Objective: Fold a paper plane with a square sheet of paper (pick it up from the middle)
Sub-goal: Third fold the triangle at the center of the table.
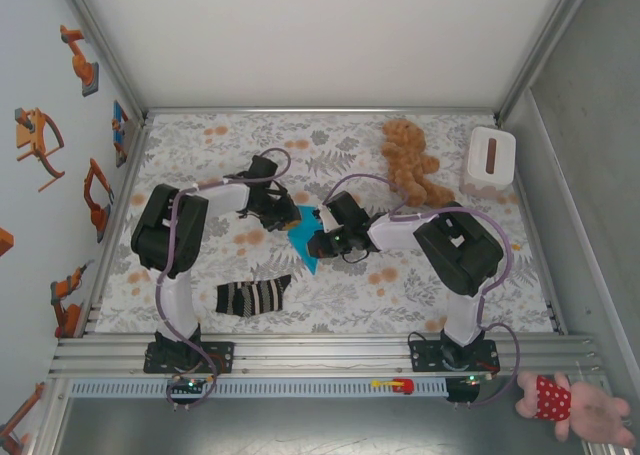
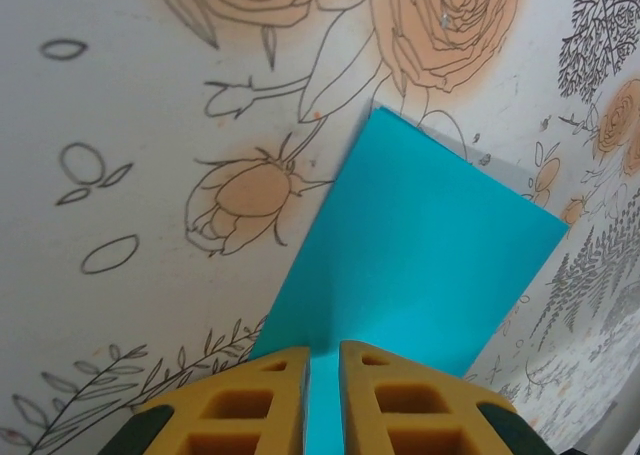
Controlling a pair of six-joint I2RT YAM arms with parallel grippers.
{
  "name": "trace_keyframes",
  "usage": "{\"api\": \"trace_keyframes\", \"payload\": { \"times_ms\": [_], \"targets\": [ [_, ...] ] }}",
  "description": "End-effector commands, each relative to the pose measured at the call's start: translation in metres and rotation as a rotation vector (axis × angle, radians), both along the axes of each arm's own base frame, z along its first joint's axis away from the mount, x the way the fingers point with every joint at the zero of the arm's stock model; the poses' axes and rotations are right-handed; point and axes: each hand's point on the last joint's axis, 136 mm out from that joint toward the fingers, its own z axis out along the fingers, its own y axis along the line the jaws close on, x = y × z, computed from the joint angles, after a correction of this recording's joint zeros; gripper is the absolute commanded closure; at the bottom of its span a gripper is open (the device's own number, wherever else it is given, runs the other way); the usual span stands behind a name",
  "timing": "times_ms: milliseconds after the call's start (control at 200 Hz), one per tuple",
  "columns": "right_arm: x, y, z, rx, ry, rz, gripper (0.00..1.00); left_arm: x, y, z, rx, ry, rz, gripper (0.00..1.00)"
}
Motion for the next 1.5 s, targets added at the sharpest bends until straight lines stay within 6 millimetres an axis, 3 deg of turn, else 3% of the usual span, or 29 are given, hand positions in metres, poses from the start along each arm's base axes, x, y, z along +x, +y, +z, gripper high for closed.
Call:
{"api": "trace_keyframes", "payload": {
  "times_ms": [0,626,1492],
  "targets": [
    [0.002,-0.013,-0.002,-0.041,0.003,-0.042,1.00,-0.019,0.011,-0.023,0.090,0.078,-0.049,0.85],
    [0.001,-0.013,0.006,-0.014,-0.018,-0.036,1.00,-0.032,0.027,-0.049,0.229,0.137,-0.104,0.88],
    [0.004,-0.012,-0.005,-0.055,0.000,-0.024,1.00,-0.031,0.019,-0.046,0.209,0.131,-0.130,0.88]
  ]
}}
